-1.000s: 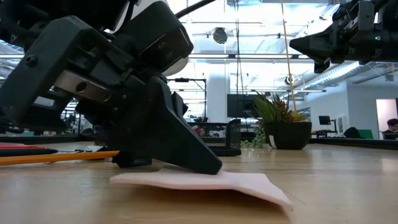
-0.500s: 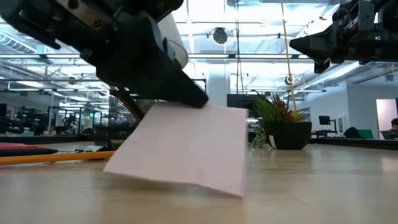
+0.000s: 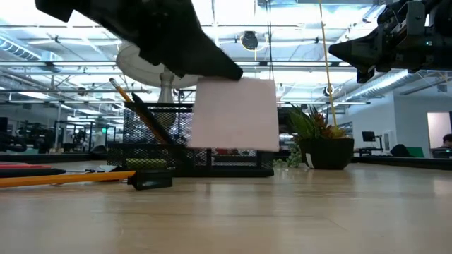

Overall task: Pick and place office supplies into organizer
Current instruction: Put the pink sticky note into the black desk organizer

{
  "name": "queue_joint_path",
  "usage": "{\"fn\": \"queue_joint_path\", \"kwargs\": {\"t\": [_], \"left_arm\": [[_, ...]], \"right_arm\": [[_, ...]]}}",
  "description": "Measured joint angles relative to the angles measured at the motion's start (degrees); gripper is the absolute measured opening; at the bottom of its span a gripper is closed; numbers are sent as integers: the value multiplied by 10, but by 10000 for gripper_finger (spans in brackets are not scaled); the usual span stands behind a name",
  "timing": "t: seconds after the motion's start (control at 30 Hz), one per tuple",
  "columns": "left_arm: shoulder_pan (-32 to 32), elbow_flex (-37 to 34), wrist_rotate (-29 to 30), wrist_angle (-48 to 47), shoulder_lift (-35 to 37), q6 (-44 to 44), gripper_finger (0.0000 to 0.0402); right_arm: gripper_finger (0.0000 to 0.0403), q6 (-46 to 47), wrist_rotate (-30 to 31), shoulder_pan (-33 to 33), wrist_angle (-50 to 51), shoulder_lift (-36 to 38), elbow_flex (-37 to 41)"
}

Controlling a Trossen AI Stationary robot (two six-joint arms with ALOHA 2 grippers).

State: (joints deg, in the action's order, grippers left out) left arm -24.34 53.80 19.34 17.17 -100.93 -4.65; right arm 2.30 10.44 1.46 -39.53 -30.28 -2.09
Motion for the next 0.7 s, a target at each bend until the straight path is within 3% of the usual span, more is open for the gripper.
{"fn": "queue_joint_path", "kwargs": {"t": [0.3,0.7], "left_arm": [[29,0,78,-7,32,41,2],[86,0,107,-38,32,58,6]], "right_arm": [[0,0,0,0,0,0,0],[0,0,0,0,0,0,0]]}}
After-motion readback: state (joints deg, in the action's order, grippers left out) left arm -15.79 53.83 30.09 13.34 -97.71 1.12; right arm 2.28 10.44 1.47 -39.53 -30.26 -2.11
